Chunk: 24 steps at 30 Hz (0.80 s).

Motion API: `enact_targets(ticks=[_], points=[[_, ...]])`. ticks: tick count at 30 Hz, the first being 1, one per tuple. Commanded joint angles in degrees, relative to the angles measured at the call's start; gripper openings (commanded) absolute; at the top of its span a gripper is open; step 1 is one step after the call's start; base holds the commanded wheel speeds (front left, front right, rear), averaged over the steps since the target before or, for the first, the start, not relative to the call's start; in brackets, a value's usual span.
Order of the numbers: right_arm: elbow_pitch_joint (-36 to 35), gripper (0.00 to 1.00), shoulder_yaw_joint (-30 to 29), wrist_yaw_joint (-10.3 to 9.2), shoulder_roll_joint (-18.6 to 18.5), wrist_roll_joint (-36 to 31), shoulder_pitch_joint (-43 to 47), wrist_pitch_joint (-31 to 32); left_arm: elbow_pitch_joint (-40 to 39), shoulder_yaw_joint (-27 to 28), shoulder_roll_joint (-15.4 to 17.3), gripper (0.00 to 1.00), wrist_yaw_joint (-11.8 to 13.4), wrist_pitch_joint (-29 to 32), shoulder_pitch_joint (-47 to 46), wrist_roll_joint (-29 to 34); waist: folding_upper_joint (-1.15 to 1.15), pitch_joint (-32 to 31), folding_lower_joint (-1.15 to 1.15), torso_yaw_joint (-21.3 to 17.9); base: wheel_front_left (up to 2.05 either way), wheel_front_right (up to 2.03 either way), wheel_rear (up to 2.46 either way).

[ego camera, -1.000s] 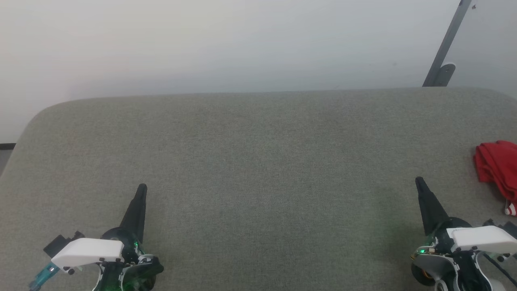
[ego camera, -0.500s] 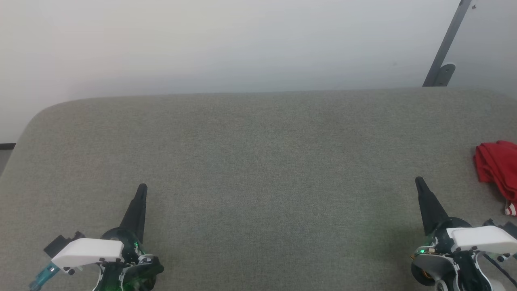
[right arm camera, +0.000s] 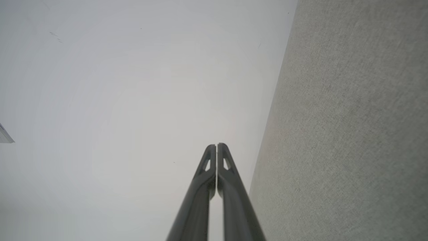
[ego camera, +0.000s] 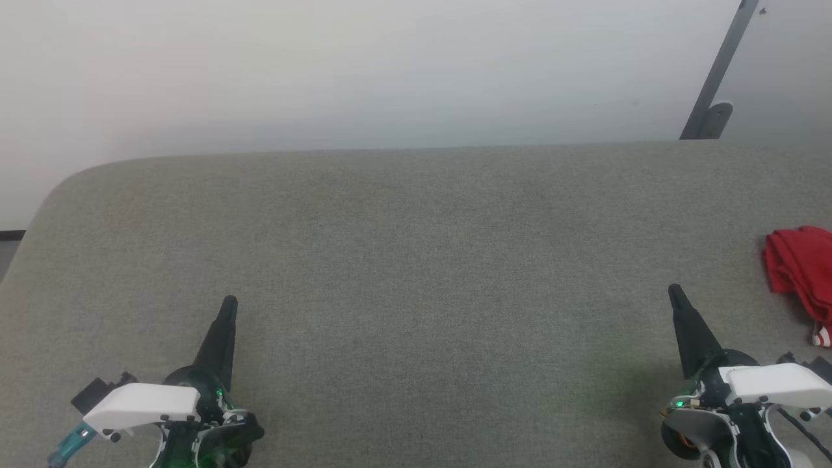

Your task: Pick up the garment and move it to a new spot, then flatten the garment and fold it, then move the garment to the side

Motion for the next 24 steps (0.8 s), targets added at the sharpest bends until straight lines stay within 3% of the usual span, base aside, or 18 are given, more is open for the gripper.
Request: enact_targets(ticks=[1,24], points=[[0.17,0.0,-0.17,0.0,0.28,0.03,-0.35,0.1,0.01,0.27,0.07,0.0,-0.26,0.2,-0.5,0.11,0.0,0.0,0.0,0.0,0.0,0.0,0.0],[0.17,0.0,-0.21,0.0,0.3,-0.03,-0.36,0.16,0.02,0.56,-0.15,0.0,-0.26,0.51,-0.54,0.4,0.0,0.0,0.0,0.0,0.0,0.0,0.0]])
